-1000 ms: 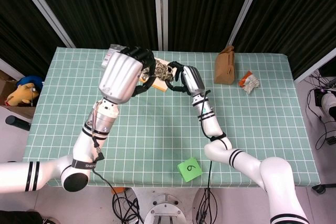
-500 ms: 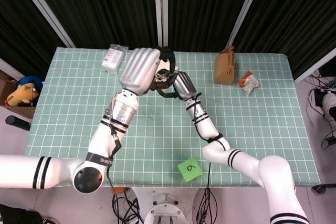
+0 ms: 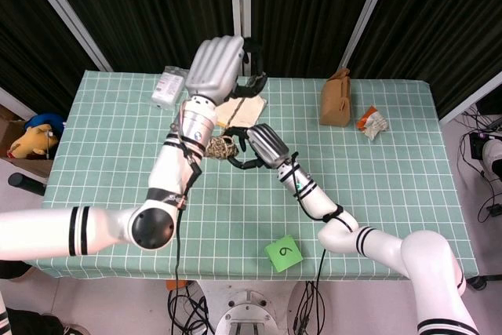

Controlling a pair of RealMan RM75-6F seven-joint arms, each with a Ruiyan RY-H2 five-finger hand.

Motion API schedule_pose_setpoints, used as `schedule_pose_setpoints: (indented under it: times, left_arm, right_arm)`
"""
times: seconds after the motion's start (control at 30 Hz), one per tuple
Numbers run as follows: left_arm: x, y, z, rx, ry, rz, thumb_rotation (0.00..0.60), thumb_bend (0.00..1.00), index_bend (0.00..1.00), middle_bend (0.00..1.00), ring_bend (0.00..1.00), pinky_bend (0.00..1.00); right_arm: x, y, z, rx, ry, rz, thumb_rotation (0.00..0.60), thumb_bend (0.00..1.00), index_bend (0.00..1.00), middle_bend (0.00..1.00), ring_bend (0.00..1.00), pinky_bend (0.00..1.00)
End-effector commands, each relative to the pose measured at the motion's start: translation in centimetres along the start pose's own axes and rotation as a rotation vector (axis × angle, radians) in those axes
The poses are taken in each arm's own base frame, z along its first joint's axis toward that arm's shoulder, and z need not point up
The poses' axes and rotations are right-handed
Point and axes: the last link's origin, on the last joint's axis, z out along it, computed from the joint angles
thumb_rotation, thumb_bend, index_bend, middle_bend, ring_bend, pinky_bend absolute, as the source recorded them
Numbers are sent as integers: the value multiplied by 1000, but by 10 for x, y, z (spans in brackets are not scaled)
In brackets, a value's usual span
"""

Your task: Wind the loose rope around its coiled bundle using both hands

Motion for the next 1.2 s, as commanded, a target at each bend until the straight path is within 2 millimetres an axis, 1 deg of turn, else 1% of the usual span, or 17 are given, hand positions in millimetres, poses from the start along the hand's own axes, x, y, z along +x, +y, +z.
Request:
schedule_pose_setpoints:
  times: [0.03, 0.2, 0.27, 0.4, 0.5, 0.77, 0.87, 1.1, 1.17, 1.2]
  left_arm:
    - [4, -17, 14, 51, -7, 33, 600, 541, 819, 469, 422, 528]
    - [7, -46, 28, 133, -32, 29, 600, 535, 820, 471, 422, 526]
    - [7, -56, 30, 154, -49, 30, 600, 533, 820, 471, 422, 525]
    - [-1, -80, 31, 189, -110, 58, 600, 530, 820, 470, 422, 522]
    - [-6, -93, 32, 214, -144, 50, 600, 530, 820, 469, 422, 522]
    - [-21, -130, 28, 277, -225, 39, 600, 526, 821, 468, 422, 521]
    - [-27, -140, 25, 294, -247, 21, 600, 527, 820, 468, 422, 521]
    - [-36, -155, 15, 303, -299, -32, 600, 516, 815, 475, 422, 521]
    - [-37, -157, 12, 294, -321, -56, 600, 512, 772, 474, 422, 520]
    - [-37, -158, 11, 287, -334, -68, 600, 505, 690, 470, 422, 518]
  right_arm:
    - [4, -3, -12, 33, -11, 42, 600, 667, 874, 658, 640, 816]
    - [11, -6, -26, 61, -6, 124, 600, 663, 874, 658, 640, 816]
    - [14, -7, -32, 69, 1, 165, 600, 659, 875, 659, 640, 816]
    - [20, -9, -46, 85, 16, 252, 600, 656, 878, 664, 641, 816]
    - [25, -10, -54, 94, 39, 296, 600, 654, 879, 666, 641, 816]
    - [42, -13, -67, 127, 145, 372, 600, 661, 880, 669, 642, 816]
    - [44, -10, -69, 114, 165, 395, 600, 663, 880, 670, 641, 816]
    - [47, -2, -69, 91, 233, 407, 600, 664, 880, 670, 642, 816]
    - [47, 1, -67, 81, 250, 411, 600, 665, 880, 670, 642, 816]
    - [47, 2, -67, 76, 255, 415, 600, 666, 881, 670, 642, 816]
